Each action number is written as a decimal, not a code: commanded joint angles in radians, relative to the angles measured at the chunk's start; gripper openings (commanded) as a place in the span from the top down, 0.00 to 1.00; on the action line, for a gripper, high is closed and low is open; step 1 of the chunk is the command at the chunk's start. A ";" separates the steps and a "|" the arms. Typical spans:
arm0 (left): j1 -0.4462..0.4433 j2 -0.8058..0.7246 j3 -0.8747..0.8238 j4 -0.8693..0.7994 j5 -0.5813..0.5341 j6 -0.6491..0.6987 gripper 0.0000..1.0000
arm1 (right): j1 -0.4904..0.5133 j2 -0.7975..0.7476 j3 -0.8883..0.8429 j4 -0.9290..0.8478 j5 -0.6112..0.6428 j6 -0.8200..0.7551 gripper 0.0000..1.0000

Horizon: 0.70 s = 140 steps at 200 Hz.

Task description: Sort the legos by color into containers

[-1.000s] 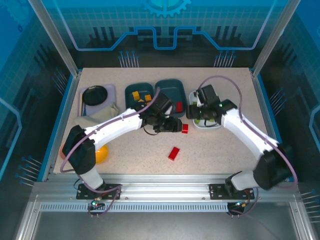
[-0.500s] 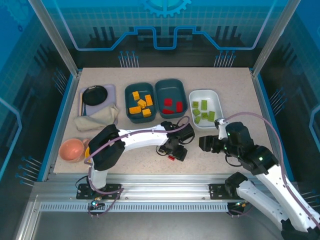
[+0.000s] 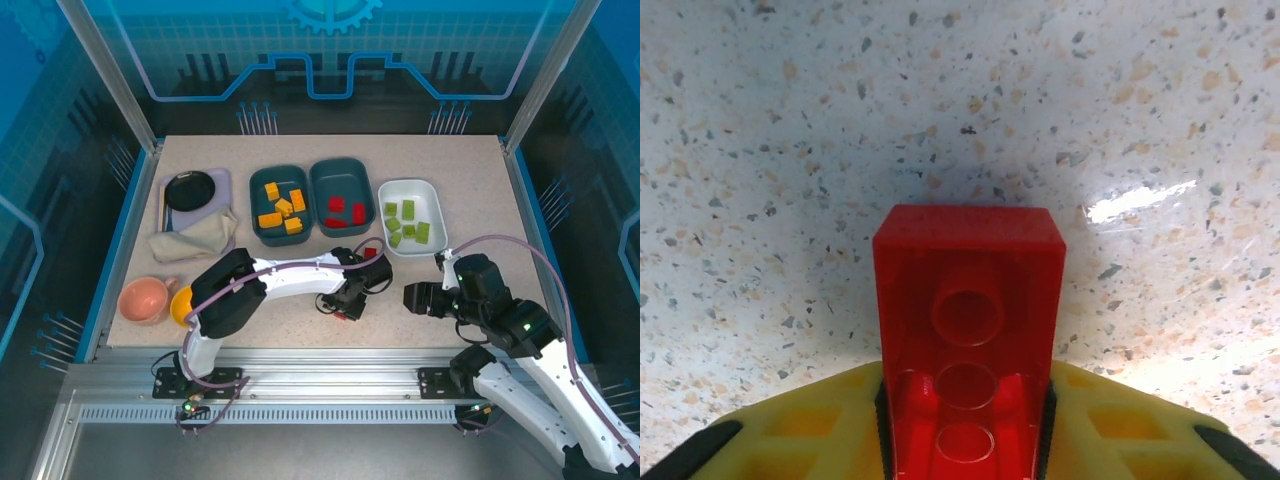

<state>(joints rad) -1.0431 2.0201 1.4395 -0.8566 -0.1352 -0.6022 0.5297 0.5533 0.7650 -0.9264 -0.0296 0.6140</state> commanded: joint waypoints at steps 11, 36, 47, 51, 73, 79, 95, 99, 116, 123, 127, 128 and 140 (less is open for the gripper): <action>-0.005 0.005 0.016 0.003 -0.024 0.005 0.71 | 0.001 0.019 0.004 0.003 -0.012 0.011 0.33; 0.028 -0.053 0.024 -0.032 -0.052 -0.008 0.72 | 0.001 0.043 0.017 0.025 -0.014 0.004 0.34; 0.067 -0.096 0.032 -0.043 -0.039 -0.026 0.72 | 0.001 0.059 0.029 0.037 -0.015 -0.006 0.34; 0.082 -0.114 0.038 -0.047 -0.039 -0.030 0.72 | 0.001 0.065 0.032 0.041 -0.015 -0.010 0.34; 0.173 -0.172 0.107 -0.080 -0.015 -0.033 0.72 | 0.001 0.111 0.058 0.082 -0.009 -0.025 0.35; 0.198 -0.175 0.135 -0.092 -0.007 -0.032 0.72 | 0.001 0.125 0.065 0.097 -0.004 -0.029 0.35; 0.269 -0.165 0.219 -0.121 0.011 -0.028 0.72 | 0.001 0.172 0.090 0.140 0.013 -0.033 0.35; 0.287 -0.159 0.239 -0.127 0.014 -0.029 0.72 | 0.001 0.186 0.099 0.152 0.020 -0.033 0.35; 0.361 -0.131 0.322 -0.131 0.040 -0.033 0.72 | -0.001 0.259 0.138 0.208 0.048 -0.042 0.35; 0.390 -0.109 0.356 -0.132 0.045 -0.031 0.72 | 0.000 0.290 0.152 0.229 0.059 -0.043 0.35; 0.404 -0.097 0.377 -0.134 0.048 -0.033 0.72 | -0.002 0.309 0.161 0.245 0.063 -0.043 0.35; 0.408 -0.094 0.384 -0.134 0.048 -0.034 0.72 | -0.003 0.311 0.163 0.248 0.066 -0.043 0.35; 0.450 -0.046 0.464 -0.142 0.060 -0.038 0.72 | -0.005 0.369 0.190 0.281 0.076 -0.041 0.34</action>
<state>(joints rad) -0.6556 1.8988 1.7817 -0.9417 -0.1200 -0.6212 0.5293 0.8455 0.8871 -0.7616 0.0017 0.5880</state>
